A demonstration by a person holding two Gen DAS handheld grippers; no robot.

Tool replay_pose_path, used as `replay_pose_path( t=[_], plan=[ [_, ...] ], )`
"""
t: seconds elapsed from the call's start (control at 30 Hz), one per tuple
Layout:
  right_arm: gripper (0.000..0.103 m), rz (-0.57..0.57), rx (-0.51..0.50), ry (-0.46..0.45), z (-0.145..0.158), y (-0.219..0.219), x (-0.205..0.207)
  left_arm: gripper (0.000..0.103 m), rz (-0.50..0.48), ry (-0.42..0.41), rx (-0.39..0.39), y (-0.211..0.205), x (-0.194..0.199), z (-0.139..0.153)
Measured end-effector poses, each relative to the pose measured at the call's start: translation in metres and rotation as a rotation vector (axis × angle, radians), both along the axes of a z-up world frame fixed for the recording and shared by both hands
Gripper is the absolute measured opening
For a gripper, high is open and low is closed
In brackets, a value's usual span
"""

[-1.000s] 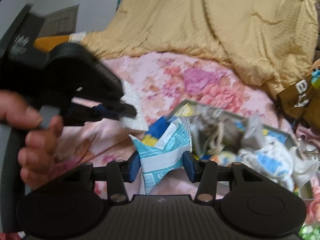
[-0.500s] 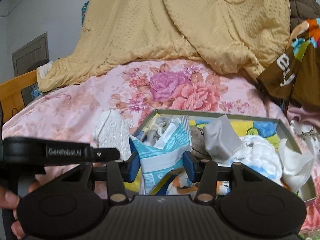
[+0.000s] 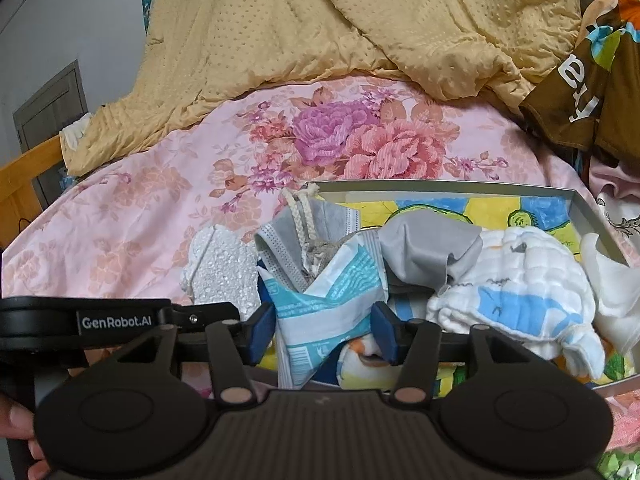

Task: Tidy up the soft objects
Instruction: 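Carry the insole with the left gripper while the right carries the packet over the tray, then lower the packet into the tray and open the right gripper while the left releases the insole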

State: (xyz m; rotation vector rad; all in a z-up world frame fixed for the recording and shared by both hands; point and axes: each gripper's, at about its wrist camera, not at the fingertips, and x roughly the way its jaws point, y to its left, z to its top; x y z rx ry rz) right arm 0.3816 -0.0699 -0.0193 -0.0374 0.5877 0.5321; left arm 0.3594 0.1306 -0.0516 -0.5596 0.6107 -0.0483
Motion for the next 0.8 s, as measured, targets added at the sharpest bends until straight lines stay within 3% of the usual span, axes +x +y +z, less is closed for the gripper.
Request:
replay_pose_path(
  t=[0.57, 0.8],
  plan=[
    [0.081, -0.028, 0.066, 0.030, 0.004, -0.010, 0.002, 0.018, 0.055, 0.033, -0.031, 0.005, -0.004, 0.000],
    [0.086, -0.058, 0.085, 0.023, 0.008, -0.017, 0.002, 0.030, 0.081, 0.026, -0.011, 0.004, -0.012, 0.004]
  ],
)
